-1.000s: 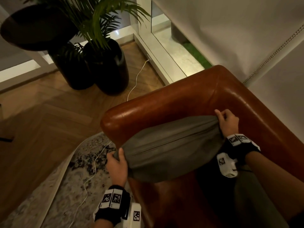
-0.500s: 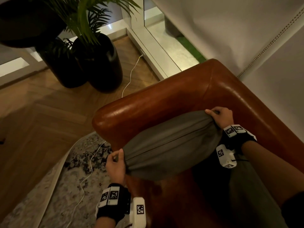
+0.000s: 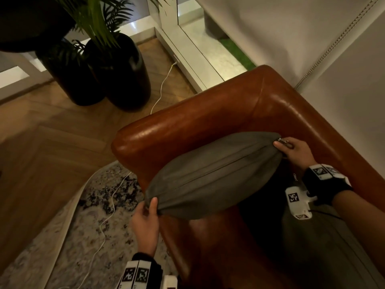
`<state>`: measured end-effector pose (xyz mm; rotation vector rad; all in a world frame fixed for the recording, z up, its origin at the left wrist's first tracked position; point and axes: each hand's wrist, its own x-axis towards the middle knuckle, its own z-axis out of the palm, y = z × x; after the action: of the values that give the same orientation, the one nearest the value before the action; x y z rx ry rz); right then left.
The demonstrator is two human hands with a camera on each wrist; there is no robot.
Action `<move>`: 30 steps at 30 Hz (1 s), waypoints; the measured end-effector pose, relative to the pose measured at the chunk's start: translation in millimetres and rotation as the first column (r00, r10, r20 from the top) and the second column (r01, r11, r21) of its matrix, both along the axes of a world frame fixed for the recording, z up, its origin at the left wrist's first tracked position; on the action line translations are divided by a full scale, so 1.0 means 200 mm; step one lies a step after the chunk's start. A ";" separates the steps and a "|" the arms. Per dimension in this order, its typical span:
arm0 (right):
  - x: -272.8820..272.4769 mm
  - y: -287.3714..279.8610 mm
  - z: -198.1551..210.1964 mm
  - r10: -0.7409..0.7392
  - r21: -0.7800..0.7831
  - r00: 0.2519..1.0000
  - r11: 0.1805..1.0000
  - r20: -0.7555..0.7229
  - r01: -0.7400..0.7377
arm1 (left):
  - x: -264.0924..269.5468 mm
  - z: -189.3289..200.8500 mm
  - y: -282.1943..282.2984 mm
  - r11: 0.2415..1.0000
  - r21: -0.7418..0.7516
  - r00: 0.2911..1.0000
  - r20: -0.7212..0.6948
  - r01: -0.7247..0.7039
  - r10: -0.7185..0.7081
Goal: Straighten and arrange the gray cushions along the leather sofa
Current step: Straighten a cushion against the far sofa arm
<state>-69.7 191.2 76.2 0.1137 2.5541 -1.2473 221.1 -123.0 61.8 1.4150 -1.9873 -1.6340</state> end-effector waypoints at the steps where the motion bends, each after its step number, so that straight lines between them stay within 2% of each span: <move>1: -0.03 0.00 0.02 0.027 0.027 0.999 0.999 -0.020 -0.026 | -0.01 0.01 -0.01 0.999 -0.038 1.000 -0.001 0.000 0.000; 4: -0.06 -0.03 0.03 0.082 0.091 0.997 0.992 0.000 -0.082 | -0.02 -0.07 -0.01 0.992 -0.128 0.997 0.076 0.014 -0.004; 7: -0.03 -0.05 -0.05 0.019 0.179 0.997 0.983 0.070 -0.031 | -0.03 -0.13 0.01 0.993 -0.109 0.991 0.136 0.034 -0.019; 8: -0.04 -0.05 -0.07 -0.026 0.148 0.994 0.989 0.103 0.011 | -0.05 -0.14 0.01 0.993 -0.110 0.990 0.136 0.043 -0.028; 10: -0.06 -0.07 -0.06 -0.123 -0.073 0.958 0.987 0.260 0.146 | -0.06 -0.13 -0.01 0.995 -0.080 0.991 0.127 0.062 -0.051; 11: -0.07 -0.08 -0.04 -0.144 -0.178 0.926 0.960 0.350 0.216 | -0.06 -0.11 -0.02 0.997 -0.041 0.991 0.119 0.064 -0.059; 13: -0.10 -0.10 -0.01 -0.171 -0.233 0.886 0.928 0.431 0.293 | -0.08 -0.09 -0.05 0.998 0.046 0.993 0.107 0.034 -0.039; 15: -0.12 -0.13 0.01 -0.186 -0.173 0.903 0.948 0.386 0.269 | -0.13 -0.10 -0.08 0.979 0.200 0.991 0.137 -0.034 0.007; 18: -0.13 -0.17 -0.06 -0.170 -0.040 0.970 0.983 0.175 0.179 | -0.19 -0.14 -0.14 0.945 0.318 0.990 0.134 -0.081 0.040; 20: -0.15 -0.17 -0.10 -0.189 0.025 0.981 0.982 0.039 0.188 | -0.21 -0.14 -0.15 0.966 0.245 0.994 0.086 -0.085 0.066; 23: -0.18 -0.19 -0.08 -0.227 0.024 0.972 0.973 -0.061 0.229 | -0.23 -0.16 -0.15 0.990 0.090 0.994 0.036 -0.107 0.104; 26: -0.19 -0.25 -0.11 -0.210 0.089 0.975 0.972 -0.069 0.216 | -0.23 -0.20 -0.13 0.989 0.031 0.985 0.109 -0.141 0.137; 28: -0.17 -0.27 -0.14 -0.214 0.143 0.975 0.965 -0.052 0.220 | -0.23 -0.22 -0.11 0.993 0.004 0.975 0.193 -0.117 0.114; 30: -0.16 -0.27 -0.14 -0.192 0.154 0.980 0.968 -0.045 0.196 | -0.24 -0.21 -0.09 0.994 -0.058 0.973 0.206 -0.098 0.108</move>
<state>-102.0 136.4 47.7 0.3911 2.7189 -1.1161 173.2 -141.3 19.7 1.7034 -2.0070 -1.4378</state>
